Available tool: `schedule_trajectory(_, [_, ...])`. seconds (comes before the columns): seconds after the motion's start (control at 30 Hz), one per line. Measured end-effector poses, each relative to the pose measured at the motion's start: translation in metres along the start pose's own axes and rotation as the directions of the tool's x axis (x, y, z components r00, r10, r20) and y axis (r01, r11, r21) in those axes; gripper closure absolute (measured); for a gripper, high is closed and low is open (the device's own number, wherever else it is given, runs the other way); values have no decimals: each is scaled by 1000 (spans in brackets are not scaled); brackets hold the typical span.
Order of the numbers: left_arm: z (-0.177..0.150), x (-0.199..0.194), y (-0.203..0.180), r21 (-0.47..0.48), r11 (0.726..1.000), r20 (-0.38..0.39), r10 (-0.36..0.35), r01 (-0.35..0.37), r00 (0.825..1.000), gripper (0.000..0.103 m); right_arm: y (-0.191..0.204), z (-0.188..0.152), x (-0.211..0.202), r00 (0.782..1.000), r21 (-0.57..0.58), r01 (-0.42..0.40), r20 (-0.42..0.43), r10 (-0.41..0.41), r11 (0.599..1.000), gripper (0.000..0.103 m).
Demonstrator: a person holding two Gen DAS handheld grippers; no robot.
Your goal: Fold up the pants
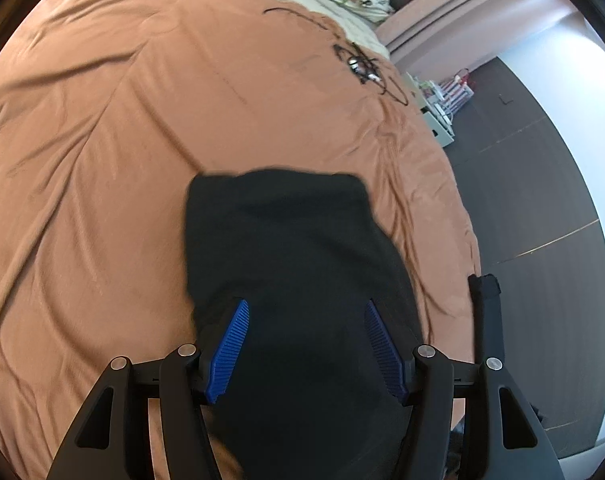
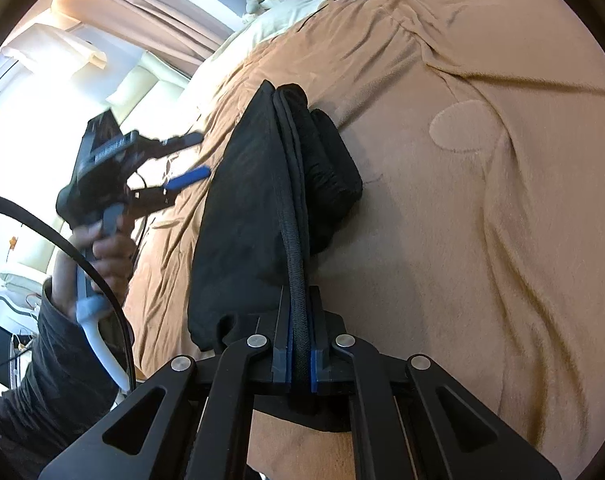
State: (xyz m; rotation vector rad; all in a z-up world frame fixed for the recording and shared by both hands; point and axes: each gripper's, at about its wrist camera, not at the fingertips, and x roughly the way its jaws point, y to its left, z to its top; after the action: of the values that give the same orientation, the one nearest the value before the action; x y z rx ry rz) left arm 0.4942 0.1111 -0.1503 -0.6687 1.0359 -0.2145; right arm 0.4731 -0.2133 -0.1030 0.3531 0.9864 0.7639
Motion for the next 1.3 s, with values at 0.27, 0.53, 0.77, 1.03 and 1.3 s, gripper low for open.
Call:
schedule_trajectory(0.27, [-35, -3, 22, -70, 997, -28, -18, 16, 999, 41, -3, 3, -6, 996, 47, 85, 0, -85, 995, 91])
schedule_trajectory(0.53, [-61, -1, 29, -127, 991, -51, -60, 53, 997, 41, 21, 32, -13, 993, -36, 110, 57, -108, 993, 39])
schedule_trajectory(0.77, [-76, 0, 31, -161, 985, -62, -72, 61, 995, 41, 28, 63, 20, 993, -126, 119, 30, -116, 985, 39])
schedule_trajectory(1.03, [-101, 6, 28, -194, 975, -100, -131, 109, 986, 44, 25, 89, 59, 993, -211, 106, -35, -116, 972, 39])
schedule_trajectory(1.3, [-122, 4, 25, -193, 976, -86, -121, 103, 989, 74, 6, 91, 80, 993, -174, 48, -95, -66, 984, 46])
